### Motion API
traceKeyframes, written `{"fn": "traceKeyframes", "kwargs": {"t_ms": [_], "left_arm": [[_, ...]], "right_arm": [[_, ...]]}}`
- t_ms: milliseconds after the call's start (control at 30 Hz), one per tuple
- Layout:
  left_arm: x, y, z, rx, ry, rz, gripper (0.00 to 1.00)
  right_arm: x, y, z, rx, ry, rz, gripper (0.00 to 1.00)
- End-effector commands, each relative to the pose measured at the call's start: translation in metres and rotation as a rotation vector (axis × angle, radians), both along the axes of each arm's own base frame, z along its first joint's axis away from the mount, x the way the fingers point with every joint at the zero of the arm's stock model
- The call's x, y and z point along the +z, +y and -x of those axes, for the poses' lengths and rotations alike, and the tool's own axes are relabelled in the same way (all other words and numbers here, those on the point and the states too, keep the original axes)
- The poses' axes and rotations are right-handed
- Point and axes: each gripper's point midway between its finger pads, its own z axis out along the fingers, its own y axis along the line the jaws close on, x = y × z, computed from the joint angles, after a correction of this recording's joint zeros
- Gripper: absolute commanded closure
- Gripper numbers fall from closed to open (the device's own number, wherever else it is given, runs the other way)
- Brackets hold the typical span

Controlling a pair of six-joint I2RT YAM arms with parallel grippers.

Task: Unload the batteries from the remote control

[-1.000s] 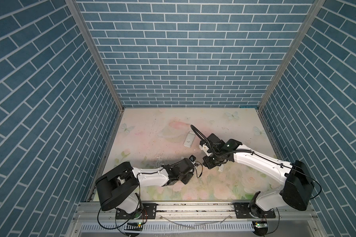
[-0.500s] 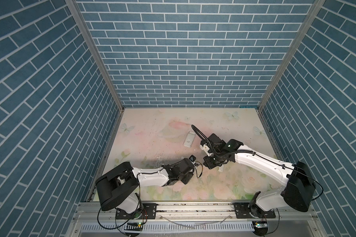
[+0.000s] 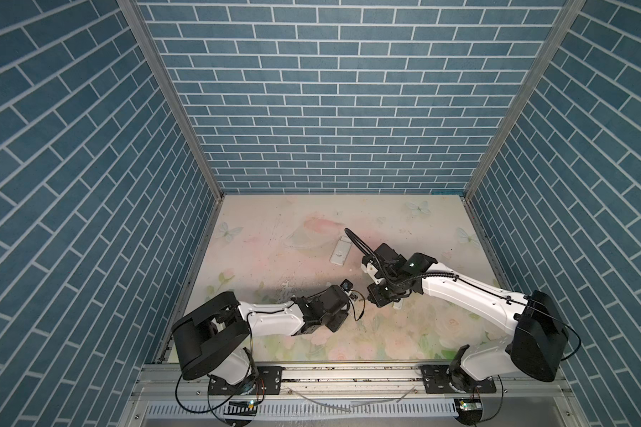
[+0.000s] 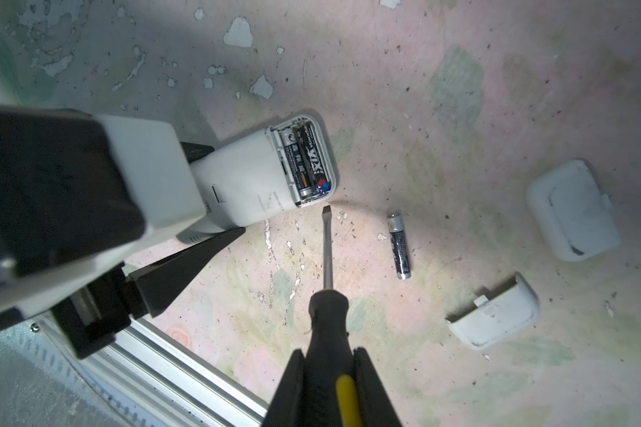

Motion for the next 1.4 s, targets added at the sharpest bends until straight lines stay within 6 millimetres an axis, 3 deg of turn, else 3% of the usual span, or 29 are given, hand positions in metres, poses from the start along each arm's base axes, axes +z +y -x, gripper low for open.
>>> {"fn": "traceKeyframes", "kwargs": {"t_ms": [0,1367], "left_arm": [[-0.033,0.013,0.037,-0.088,0.144,-0.095,0.60],[-0.034,0.013,0.038,-0.088,0.147,-0.094,0.60]], "right_arm": [[0.003,-0.004,0.001,-0.024,-0.001,-0.002,1.00],[0.022,0.008,-0.014,-0.010,-0.049,-0.036,1.00]]}}
